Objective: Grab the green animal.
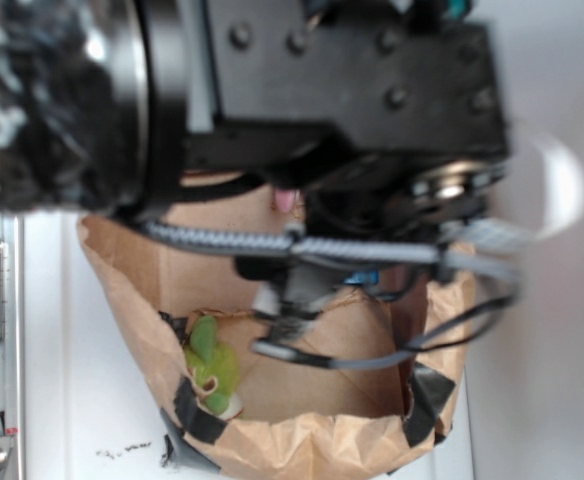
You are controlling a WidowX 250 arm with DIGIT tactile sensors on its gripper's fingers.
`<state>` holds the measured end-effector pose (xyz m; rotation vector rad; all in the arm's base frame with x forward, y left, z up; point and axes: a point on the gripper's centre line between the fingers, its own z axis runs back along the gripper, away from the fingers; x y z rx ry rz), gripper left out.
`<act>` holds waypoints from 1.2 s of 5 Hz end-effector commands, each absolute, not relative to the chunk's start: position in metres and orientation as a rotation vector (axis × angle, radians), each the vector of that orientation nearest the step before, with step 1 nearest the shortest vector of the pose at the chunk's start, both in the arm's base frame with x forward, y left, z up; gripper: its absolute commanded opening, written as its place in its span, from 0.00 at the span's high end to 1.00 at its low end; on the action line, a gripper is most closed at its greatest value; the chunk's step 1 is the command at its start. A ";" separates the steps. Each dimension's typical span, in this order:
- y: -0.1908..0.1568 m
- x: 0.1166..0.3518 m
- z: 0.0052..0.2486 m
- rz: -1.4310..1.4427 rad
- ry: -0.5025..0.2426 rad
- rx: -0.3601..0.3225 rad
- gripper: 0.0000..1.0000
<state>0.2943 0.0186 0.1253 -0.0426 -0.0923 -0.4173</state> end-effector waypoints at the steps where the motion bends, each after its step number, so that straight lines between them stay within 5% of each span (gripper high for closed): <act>1: -0.016 0.290 0.110 -0.750 -0.064 -0.071 0.00; 3: -0.016 0.290 0.110 -0.750 -0.064 -0.071 0.00; 4: -0.035 0.250 0.098 -0.880 -0.109 -0.068 0.00; 5: -0.041 0.237 0.082 -1.023 -0.134 -0.060 0.00; 6: -0.046 0.238 0.085 -1.128 -0.131 -0.136 0.00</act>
